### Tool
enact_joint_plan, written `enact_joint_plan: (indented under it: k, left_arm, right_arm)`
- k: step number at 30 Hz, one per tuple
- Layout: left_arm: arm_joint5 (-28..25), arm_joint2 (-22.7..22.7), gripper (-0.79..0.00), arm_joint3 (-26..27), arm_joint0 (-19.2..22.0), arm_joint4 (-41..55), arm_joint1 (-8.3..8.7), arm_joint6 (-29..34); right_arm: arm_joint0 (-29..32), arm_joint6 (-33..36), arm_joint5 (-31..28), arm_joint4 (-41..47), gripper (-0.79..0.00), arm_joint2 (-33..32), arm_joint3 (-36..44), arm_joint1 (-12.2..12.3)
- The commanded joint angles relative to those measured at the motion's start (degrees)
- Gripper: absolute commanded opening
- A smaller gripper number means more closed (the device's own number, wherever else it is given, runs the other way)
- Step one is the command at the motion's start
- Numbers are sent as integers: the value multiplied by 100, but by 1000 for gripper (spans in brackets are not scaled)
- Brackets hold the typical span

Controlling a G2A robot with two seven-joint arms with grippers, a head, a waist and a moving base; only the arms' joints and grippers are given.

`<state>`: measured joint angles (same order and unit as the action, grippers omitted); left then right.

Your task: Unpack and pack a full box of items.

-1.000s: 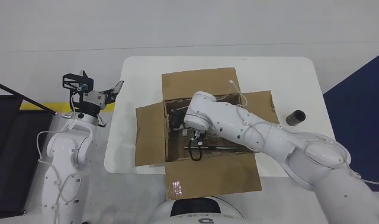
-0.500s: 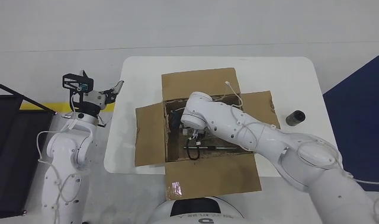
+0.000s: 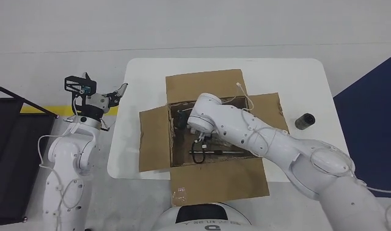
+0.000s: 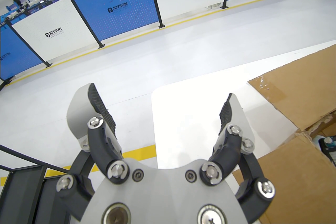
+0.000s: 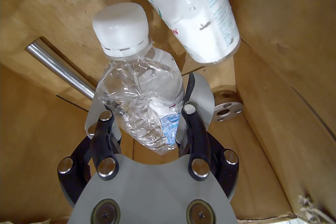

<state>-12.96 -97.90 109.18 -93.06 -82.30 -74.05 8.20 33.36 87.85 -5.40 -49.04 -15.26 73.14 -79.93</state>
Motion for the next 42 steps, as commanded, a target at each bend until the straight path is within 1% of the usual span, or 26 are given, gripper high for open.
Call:
enact_joint_plan:
  k: [1,7,11,14,19,22,26,31,37,42]
  left_arm:
    - [0,0,0,0,0,0,0,0]
    - [0,0,0,0,0,0,0,0]
    - [0,0,0,0,0,0,0,0]
    - [0,0,0,0,0,0,0,0]
    - [0,0,0,0,0,0,0,0]
    - [0,0,0,0,0,0,0,0]
    - [0,0,0,0,0,0,0,0]
    - [0,0,0,0,0,0,0,0]
    - [0,0,0,0,0,0,0,0]
    - [0,0,0,0,0,0,0,0]
  right_arm:
    - [60,16,116,-116,-785,-79,263,83]
    - [277,16,760,-516,-785,-450,1204,434]
    - [662,11,1024,-729,-785,-1107,2251,809]
    - [1176,5,1022,-905,-785,-1787,3145,1133]
    - [2306,-252,976,-1088,-785,-3128,4617,1588]
    - [3005,-421,982,-1144,-785,-3964,5332,1781]
    - [3895,-830,1030,-995,-785,-5061,6150,1945]
    - [4584,-1653,877,-407,-785,-6342,6150,2034]
    - [5372,-2262,435,327,-785,-7751,6150,2097]
    - [6285,-2930,152,822,-785,-8935,6150,2093]
